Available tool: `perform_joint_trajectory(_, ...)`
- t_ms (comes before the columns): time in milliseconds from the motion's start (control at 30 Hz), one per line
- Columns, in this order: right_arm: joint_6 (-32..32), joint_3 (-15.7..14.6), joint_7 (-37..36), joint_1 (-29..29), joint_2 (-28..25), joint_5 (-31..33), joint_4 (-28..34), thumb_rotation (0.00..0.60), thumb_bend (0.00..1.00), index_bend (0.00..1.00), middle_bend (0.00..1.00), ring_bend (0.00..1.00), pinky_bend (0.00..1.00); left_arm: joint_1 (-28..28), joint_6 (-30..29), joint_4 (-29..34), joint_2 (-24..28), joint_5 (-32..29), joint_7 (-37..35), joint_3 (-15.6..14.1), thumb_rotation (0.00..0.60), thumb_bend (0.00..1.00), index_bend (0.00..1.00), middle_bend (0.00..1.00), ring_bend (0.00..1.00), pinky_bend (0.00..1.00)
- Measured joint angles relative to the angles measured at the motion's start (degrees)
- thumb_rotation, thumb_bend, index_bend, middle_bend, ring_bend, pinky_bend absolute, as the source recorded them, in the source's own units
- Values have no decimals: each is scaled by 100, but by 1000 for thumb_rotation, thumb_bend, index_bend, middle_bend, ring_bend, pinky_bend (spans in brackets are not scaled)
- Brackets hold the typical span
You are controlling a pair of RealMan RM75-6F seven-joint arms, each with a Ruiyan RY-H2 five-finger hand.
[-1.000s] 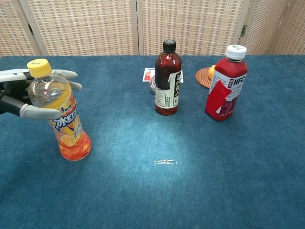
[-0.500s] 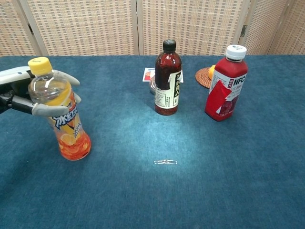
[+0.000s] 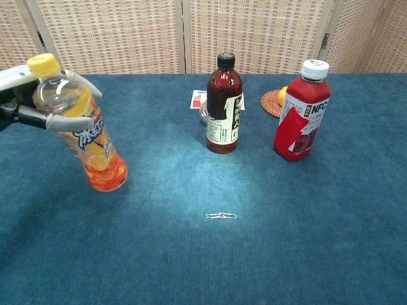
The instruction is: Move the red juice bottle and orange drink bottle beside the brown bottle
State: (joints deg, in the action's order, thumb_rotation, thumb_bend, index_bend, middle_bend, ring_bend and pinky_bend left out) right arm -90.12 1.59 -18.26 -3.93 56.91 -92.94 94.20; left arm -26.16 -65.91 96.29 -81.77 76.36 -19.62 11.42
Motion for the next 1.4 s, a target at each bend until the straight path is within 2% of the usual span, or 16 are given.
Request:
perform_joint_trajectory(300,60,23,76,-12,18,46,-1,600,0,150,240,129,416,-537,519,-373,-4,-531,313,483,600,122,653,555,395,373)
perform_joint_trajectory(533,72,60,51,-10,4,108,-4,600,0,150,240,129,416,-1048,921,-1051,-247,-904,643,755,600,122,652,555,395,374)
perform_joint_trajectory(1133,122,156,-117,-10,-47,271,-73,600,0,151,240,130,416,-2130,1885,-2661,-911,-1786,1008,1197,600,121,642,555,395,379)
perform_joint_trajectory(1400,197,188,-166,-25,-58,347,-103,600,0,150,240,129,415,-2322,2132,-2996,-1005,-1941,1037,1205,600,122,622,555,395,390)
